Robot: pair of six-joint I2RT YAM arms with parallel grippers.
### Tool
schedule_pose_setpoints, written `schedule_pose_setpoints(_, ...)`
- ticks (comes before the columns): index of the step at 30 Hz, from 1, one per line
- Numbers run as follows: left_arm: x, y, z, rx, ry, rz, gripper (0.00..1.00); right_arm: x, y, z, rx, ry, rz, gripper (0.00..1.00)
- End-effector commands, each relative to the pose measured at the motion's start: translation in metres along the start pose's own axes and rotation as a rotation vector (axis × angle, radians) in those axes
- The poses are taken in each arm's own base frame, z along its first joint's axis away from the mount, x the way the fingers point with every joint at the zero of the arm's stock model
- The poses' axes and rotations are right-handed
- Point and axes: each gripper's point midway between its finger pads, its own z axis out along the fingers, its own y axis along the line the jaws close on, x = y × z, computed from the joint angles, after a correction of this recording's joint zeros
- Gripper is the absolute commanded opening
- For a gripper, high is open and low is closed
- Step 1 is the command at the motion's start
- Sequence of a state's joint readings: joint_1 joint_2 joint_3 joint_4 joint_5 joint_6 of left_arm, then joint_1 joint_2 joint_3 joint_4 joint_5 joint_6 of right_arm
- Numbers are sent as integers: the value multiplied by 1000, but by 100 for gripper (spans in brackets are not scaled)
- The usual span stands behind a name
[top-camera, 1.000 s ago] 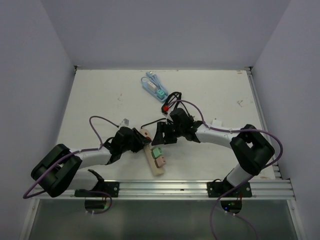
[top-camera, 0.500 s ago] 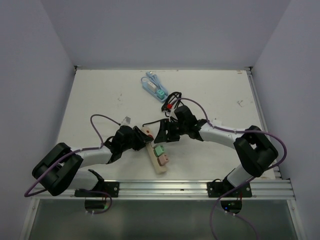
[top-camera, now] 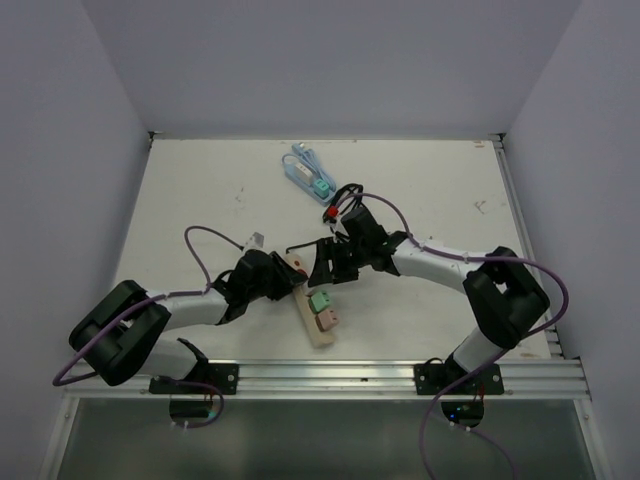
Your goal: Pull the plug off the socket
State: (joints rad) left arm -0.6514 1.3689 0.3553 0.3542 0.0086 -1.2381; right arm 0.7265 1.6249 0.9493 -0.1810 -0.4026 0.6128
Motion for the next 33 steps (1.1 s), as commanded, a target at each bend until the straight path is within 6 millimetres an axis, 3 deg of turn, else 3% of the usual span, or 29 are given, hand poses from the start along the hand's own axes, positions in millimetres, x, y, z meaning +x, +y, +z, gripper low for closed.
schedule_pose_setpoints(1, 2, 72, -5, -253, -24, 81, 0, -36, -2, -29, -26, -119, 25, 0)
schedule_pose_setpoints(5, -1, 76, -6, -268, -30, 102, 0, -39, -19, -45, -58, -124, 75, 0)
schedule_pose_setpoints(10, -2, 83, -6, -292, -25, 103, 0, -39, -24, -51, -46, -124, 68, 0)
schedule_pose_setpoints(16, -2, 83, -3, -314, -19, 117, 0, -49, -10, -48, -52, -147, 47, 0)
schedule_pose_setpoints(20, 3, 81, 2, -320, -1, 118, 0, -49, 15, -38, -55, -127, -15, 0)
schedule_pose_setpoints(24, 3, 83, 1, -332, -6, 126, 0, -47, 18, -35, -38, -121, -31, 0)
schedule_pose_setpoints(33, 3, 92, -4, -349, -13, 123, 0, -49, -20, -57, -44, -154, 61, 0)
